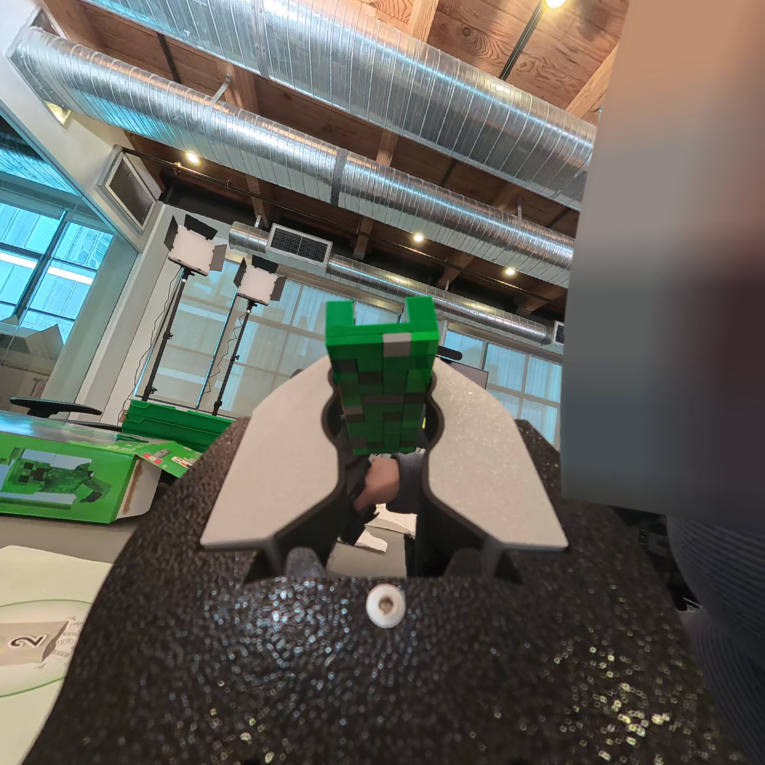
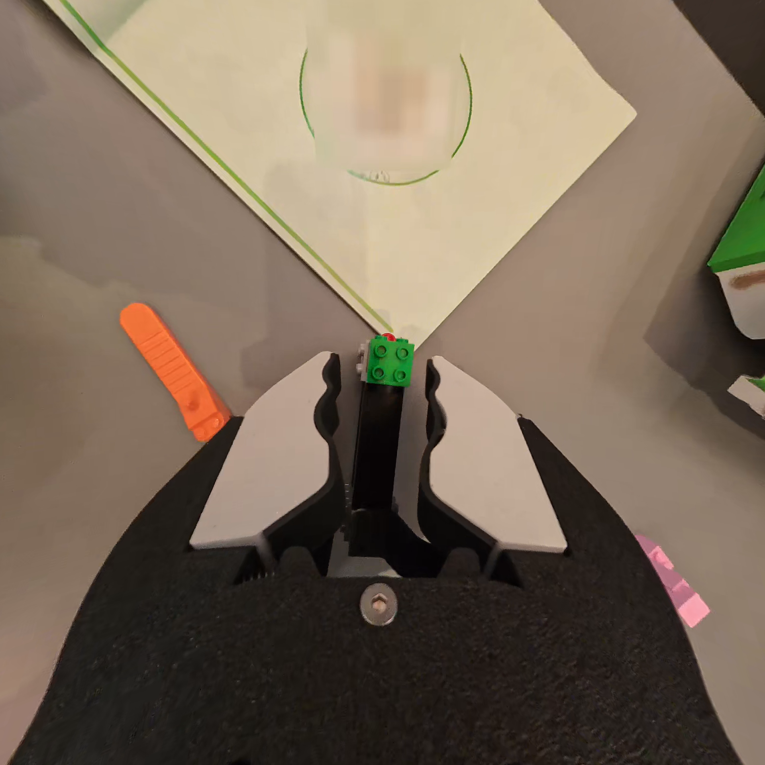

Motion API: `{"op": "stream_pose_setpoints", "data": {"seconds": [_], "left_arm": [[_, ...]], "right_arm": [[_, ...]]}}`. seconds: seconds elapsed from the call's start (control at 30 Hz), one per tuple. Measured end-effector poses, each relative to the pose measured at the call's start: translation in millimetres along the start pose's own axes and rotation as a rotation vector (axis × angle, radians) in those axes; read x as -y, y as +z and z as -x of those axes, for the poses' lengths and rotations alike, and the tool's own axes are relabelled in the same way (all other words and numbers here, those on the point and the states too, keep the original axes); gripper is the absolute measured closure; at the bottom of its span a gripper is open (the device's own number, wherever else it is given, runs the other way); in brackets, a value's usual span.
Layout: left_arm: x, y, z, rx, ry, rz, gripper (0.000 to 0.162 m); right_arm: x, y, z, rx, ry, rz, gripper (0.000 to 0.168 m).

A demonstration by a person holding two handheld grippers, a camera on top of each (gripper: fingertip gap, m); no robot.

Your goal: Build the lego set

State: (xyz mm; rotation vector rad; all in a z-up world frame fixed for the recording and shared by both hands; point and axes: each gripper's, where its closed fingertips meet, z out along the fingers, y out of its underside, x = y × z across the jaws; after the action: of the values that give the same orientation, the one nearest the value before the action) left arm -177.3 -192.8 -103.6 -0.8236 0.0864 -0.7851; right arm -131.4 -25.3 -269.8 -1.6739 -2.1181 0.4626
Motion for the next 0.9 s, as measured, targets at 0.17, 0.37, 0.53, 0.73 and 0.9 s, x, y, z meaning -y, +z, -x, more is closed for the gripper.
{"op": "stream_pose_setpoints", "data": {"seconds": [0.17,0.37,0.53,0.73,0.9], "left_arm": [[-0.4,0.3,-0.2,-0.003,-0.004,0.001,0.125],[-1.7,1.0,-0.6,-0.007,-0.005,0.005,0.125],[-2.9,1.9,-1.9,-0.015,-0.004,0.006,0.125],[-1.6,2.6,-5.8,-0.03,0.024,-0.006,0.125],[-1.9,3.9,-9.6,-0.048,0.04,-0.009,0.125]], "right_arm": [[-0.9,4.4,-1.8,-0.006,-0.017,0.036,0.138],[-3.4,5.9,0.5,-0.002,-0.058,0.064,0.146],[3.5,-4.5,3.8,0.004,-0.076,0.034,0.147],[44.3,-49.2,16.9,-0.013,-0.122,-0.096,0.147],[114.4,-107.1,53.2,0.011,-0.261,-0.303,0.147]]}}
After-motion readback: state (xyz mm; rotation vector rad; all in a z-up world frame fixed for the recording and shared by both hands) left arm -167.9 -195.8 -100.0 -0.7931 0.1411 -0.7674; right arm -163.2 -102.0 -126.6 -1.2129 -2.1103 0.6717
